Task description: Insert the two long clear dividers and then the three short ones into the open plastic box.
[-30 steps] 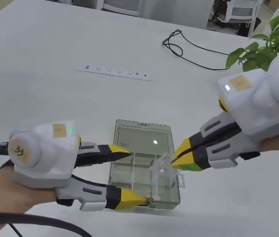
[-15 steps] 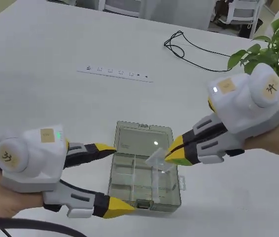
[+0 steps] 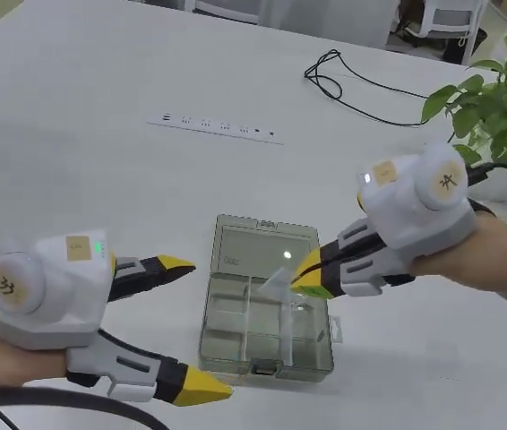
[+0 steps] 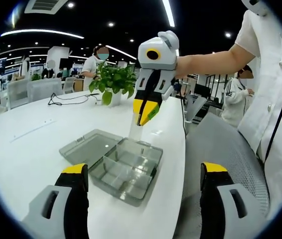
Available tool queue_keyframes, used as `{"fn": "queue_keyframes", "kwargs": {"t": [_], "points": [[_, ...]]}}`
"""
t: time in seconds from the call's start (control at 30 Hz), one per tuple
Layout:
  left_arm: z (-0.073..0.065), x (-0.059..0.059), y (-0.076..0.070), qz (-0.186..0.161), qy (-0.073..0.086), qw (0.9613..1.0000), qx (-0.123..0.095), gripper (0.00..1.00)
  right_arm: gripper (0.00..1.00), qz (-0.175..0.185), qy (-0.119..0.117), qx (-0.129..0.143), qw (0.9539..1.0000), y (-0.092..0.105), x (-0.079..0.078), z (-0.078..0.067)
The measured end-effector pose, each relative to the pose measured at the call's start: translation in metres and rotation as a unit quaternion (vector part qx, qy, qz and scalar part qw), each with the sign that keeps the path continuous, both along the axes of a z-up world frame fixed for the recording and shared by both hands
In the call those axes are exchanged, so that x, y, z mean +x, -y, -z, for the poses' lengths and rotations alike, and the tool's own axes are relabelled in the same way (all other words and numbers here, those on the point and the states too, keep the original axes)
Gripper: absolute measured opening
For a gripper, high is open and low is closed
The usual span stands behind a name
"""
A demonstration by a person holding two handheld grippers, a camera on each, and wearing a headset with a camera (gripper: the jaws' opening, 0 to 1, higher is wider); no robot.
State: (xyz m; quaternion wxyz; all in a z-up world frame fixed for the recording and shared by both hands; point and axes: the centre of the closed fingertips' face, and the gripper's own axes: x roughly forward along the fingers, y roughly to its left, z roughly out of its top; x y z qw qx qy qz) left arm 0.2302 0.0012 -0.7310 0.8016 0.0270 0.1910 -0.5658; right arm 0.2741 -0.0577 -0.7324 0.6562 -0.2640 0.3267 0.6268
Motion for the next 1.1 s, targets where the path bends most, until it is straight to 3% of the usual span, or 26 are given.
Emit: {"fn": "queue_keyframes", "kwargs": {"t": [0.33,0.83,1.1], "points": [[0.007,-0.004,-0.005,0.000,-0.009,0.9999,0.004,1.00,0.03,0.008,-0.008,-0.011,0.9999,0.003,0.003,0.023],[0.007,-0.003,-0.005,-0.005,-0.013,0.9999,-0.001,0.99,0.03,0.009,-0.009,-0.016,0.9998,0.004,0.004,0.035],[0.008,-0.004,-0.003,-0.003,-0.015,0.9999,-0.004,0.99,0.02,-0.037,0.030,-0.023,0.9986,-0.003,-0.002,0.038]]}}
